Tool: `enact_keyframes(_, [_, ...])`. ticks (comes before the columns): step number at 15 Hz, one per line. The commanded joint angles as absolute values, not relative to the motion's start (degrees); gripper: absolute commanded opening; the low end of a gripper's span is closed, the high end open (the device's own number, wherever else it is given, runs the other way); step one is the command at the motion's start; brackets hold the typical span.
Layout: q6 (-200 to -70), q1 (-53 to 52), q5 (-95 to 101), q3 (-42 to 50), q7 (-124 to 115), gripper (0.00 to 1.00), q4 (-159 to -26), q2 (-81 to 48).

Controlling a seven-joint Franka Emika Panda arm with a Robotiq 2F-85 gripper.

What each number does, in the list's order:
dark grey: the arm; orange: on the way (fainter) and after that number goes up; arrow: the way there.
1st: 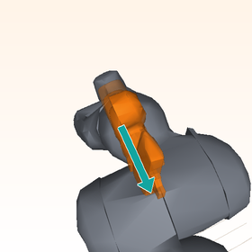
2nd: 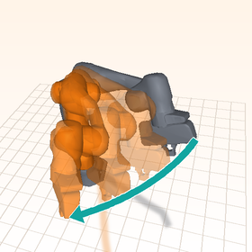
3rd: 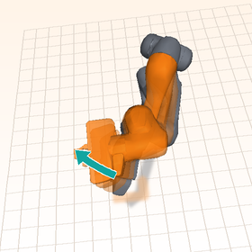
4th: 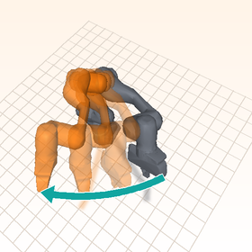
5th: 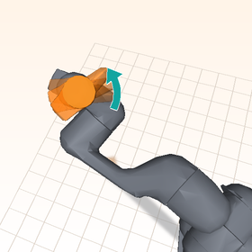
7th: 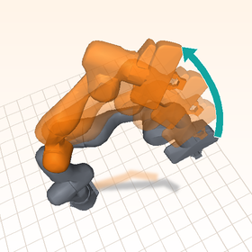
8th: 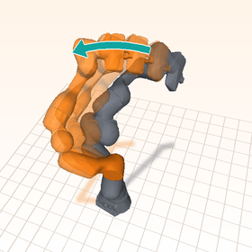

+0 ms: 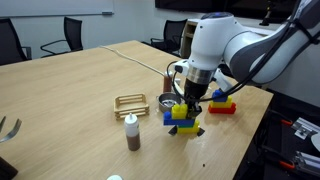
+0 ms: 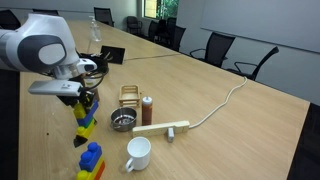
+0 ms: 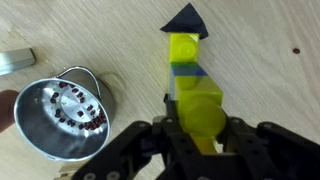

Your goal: Put the yellow and blue stack of blocks on top of the yellow and green stack of blocks

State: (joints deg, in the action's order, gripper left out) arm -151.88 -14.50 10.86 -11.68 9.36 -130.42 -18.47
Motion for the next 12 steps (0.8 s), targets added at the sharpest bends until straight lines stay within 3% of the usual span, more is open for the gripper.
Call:
enact_keyframes(1, [-150.78, -13.0, 8.53, -12.97, 11.68, 0.64, -130.78, -19.5])
enact_keyframes(3, [-150.85, -13.38, 9.18, -12.66, 11.29, 0.7, -130.94, -19.62])
enact_keyframes(7, [-149.95, -14.18, 10.64, -12.08, 10.33, 0.99, -130.56, -17.86])
enact_keyframes(12, [-149.37, -14.58, 10.78, -12.23, 9.75, 1.0, -130.71, -14.49])
